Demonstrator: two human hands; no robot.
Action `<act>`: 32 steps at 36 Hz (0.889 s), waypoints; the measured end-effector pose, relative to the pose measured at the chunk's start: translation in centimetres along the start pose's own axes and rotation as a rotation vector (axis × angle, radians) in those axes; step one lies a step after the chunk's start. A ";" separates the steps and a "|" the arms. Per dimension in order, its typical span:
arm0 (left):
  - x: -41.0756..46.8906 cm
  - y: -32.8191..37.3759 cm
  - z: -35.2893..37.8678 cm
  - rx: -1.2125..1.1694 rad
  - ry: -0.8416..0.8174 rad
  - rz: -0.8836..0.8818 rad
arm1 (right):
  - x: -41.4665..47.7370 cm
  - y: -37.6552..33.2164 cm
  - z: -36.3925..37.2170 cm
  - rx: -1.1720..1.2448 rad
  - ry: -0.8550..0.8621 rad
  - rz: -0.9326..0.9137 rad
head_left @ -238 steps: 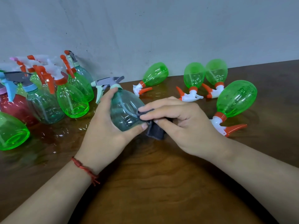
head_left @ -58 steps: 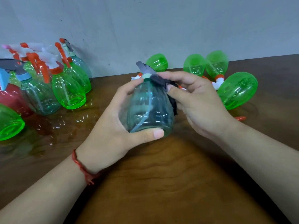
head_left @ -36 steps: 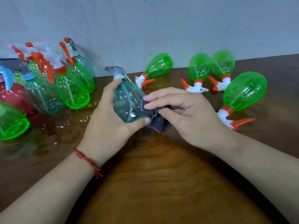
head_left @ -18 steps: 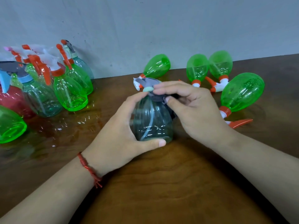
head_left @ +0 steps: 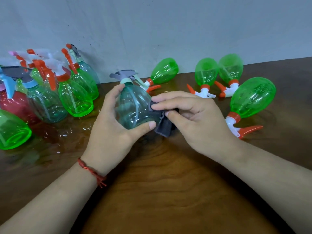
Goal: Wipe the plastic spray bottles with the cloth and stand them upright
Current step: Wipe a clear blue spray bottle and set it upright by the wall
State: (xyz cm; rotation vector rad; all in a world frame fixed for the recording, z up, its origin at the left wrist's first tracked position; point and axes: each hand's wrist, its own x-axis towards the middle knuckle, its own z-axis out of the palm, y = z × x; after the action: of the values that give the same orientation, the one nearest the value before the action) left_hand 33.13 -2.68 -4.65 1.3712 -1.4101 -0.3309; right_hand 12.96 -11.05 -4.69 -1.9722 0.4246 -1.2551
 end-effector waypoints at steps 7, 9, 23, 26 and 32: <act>-1.1 1.9 0.7 -0.203 -0.216 0.058 | 1.0 0.2 -0.2 0.271 0.133 0.193; -1.2 1.8 0.7 -0.232 -0.268 0.058 | 0.9 0.3 -0.4 0.306 0.141 0.205; -1.2 1.5 0.4 -0.226 -0.322 0.044 | 0.8 0.1 0.2 0.248 0.054 0.147; -1.0 1.6 0.5 -0.274 -0.230 0.042 | 0.8 -0.2 0.2 0.255 0.082 0.128; -0.1 1.1 0.5 -0.418 0.009 -0.084 | 0.1 -0.3 0.5 0.093 0.067 0.015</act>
State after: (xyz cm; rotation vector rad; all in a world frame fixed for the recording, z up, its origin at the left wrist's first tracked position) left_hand 32.11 -2.52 -4.05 1.0851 -1.1938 -0.6356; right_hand 13.37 -10.66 -4.51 -1.8495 0.4062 -1.3113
